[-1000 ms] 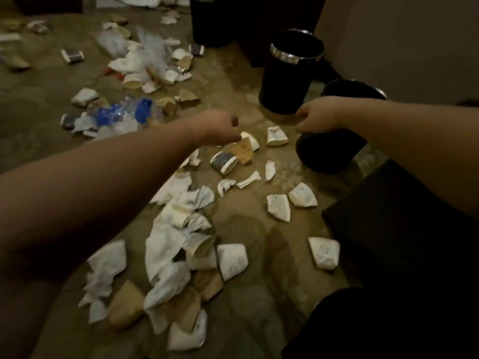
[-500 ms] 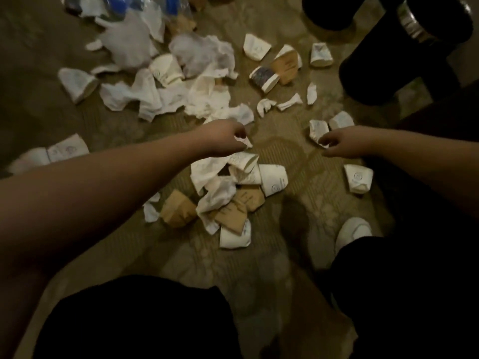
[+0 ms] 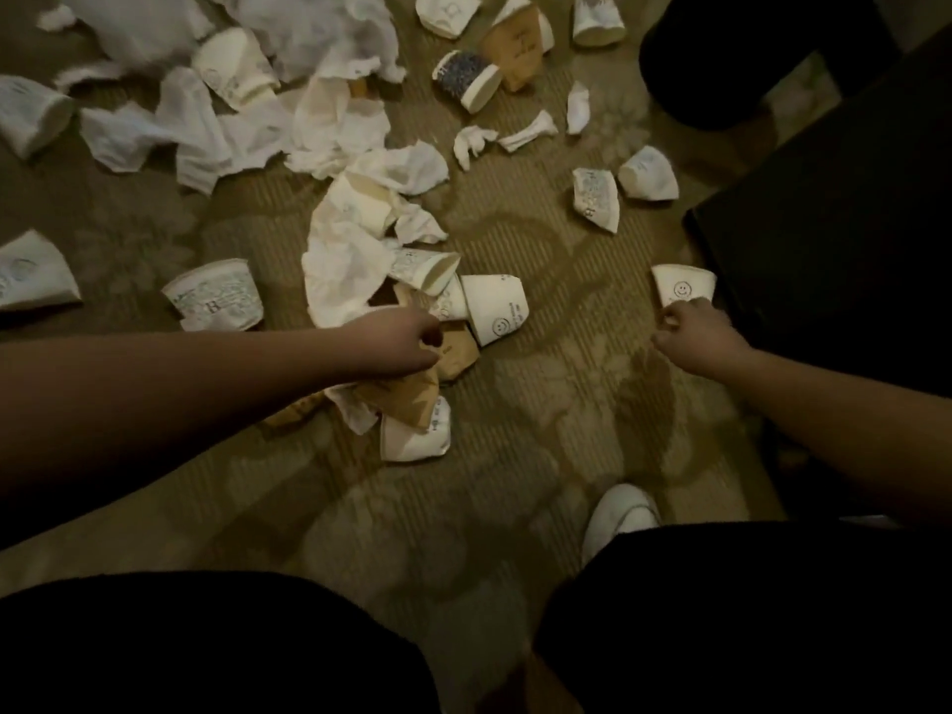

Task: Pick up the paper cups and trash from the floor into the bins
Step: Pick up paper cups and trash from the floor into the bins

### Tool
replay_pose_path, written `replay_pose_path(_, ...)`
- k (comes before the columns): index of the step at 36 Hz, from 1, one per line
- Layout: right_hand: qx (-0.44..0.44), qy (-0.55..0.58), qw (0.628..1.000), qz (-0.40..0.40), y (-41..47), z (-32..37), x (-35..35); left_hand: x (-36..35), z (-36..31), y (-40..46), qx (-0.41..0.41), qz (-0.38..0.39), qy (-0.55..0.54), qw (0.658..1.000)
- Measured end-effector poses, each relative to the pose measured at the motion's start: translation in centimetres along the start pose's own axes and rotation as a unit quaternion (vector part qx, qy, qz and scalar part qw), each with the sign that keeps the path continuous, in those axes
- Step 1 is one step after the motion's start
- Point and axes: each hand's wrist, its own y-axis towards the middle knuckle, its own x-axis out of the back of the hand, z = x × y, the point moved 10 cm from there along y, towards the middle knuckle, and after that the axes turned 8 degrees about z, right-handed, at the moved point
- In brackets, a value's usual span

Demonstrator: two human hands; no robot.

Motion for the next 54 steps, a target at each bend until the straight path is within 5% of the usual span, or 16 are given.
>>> replay_pose_path(7, -0.097, 0.271, 0.951, -0.11, 3.2, -5.3, 0.1, -2.6, 0.1, 0.0, 0.033, 0.024, 0.051, 0.998)
replay_pose_path(17, -0.122, 0.479, 0.865, -0.088, 6.6, -4.7, -1.4, -4.3, 0.9, 0.4, 0.06, -0.026, 0.067, 0.996)
replay_pose_path(24, 0.041, 0.364, 0.931, 0.011, 5.8, 3.1, -2.3, -4.0, 3.1, -1.8, 0.095, -0.051, 0.024, 0.994)
replay_pose_path(29, 0.208, 0.142, 0.962, 0.103, 1.7, 11.9, -0.7, -2.6, 4.7, -3.5, 0.116, -0.114, 0.019, 0.987)
replay_pose_path(34, 0.272, -0.072, 0.953, 0.112, -1.5, 19.0, 3.1, -1.9, 7.3, -5.6, 0.202, -0.207, -0.045, 0.956)
replay_pose_path(41, 0.303, -0.223, 0.924, 0.064, -2.5, 27.7, 7.1, -3.4, 9.5, -4.4, 0.252, -0.153, -0.148, 0.944)
replay_pose_path(45, 0.324, -0.198, 0.925, 0.01, -2.2, 29.7, 7.3, -3.2, 9.2, -3.5, 0.257, -0.137, -0.162, 0.943)
replay_pose_path(54, 0.261, -0.147, 0.945, 0.129, 2.4, 22.6, 2.0, -2.7, 9.2, -3.1, 0.235, -0.125, -0.189, 0.945)
